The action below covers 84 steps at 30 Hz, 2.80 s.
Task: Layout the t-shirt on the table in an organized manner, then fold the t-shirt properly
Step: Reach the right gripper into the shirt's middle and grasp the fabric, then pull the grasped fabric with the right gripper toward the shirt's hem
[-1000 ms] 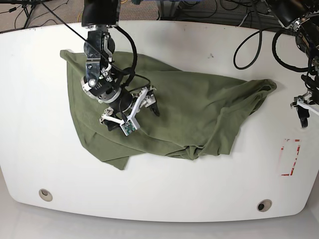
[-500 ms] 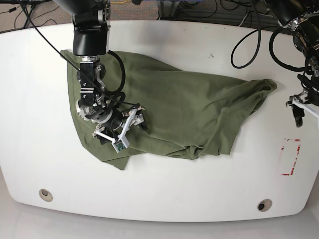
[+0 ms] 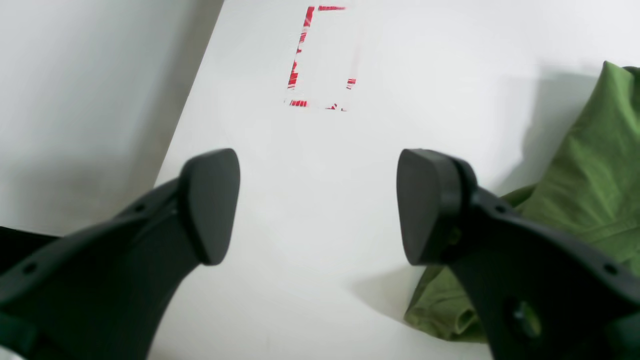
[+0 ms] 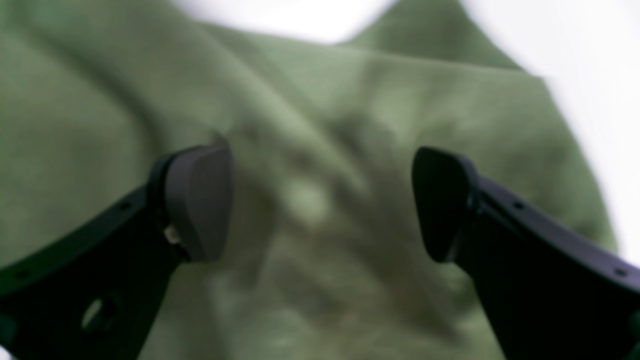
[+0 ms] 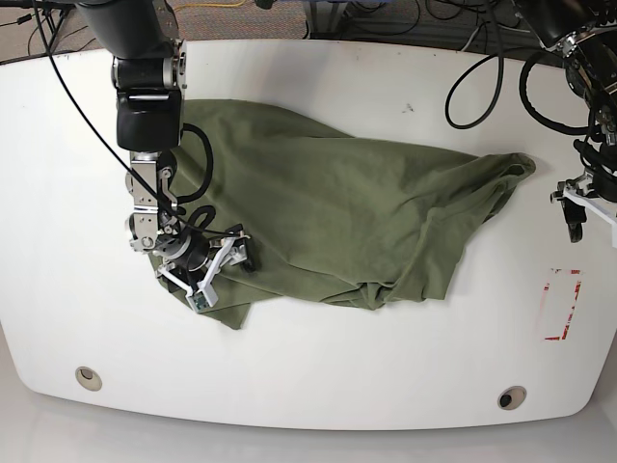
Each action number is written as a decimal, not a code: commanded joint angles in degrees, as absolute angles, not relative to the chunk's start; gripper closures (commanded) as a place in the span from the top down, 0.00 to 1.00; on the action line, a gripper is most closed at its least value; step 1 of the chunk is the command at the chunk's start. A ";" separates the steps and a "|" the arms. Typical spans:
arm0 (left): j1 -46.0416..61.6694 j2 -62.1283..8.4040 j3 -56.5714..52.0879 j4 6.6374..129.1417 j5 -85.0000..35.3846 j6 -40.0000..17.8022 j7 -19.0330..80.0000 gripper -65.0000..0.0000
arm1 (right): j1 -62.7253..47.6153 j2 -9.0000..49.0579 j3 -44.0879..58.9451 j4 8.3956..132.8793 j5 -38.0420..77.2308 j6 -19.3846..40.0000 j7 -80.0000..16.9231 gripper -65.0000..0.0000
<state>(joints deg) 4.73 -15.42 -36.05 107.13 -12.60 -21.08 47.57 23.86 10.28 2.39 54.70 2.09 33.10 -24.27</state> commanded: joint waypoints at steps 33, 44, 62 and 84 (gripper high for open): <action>-1.01 -16.31 -24.04 100.88 -13.05 -20.88 45.85 0.70 | -1.10 10.51 10.68 82.07 3.12 33.45 -31.43 0.07; -4.09 -16.31 -21.49 98.07 -13.05 -20.88 45.85 0.70 | -11.03 9.71 12.35 92.44 3.12 33.45 -33.80 0.08; -4.26 -16.57 -24.84 98.51 -13.14 -20.88 45.85 0.70 | -5.49 8.57 6.64 103.96 3.12 33.36 -33.89 0.99; -1.10 -18.07 -31.78 98.59 -13.14 -20.88 46.11 0.70 | 19.91 6.02 -15.16 79.34 3.65 33.80 -32.84 0.99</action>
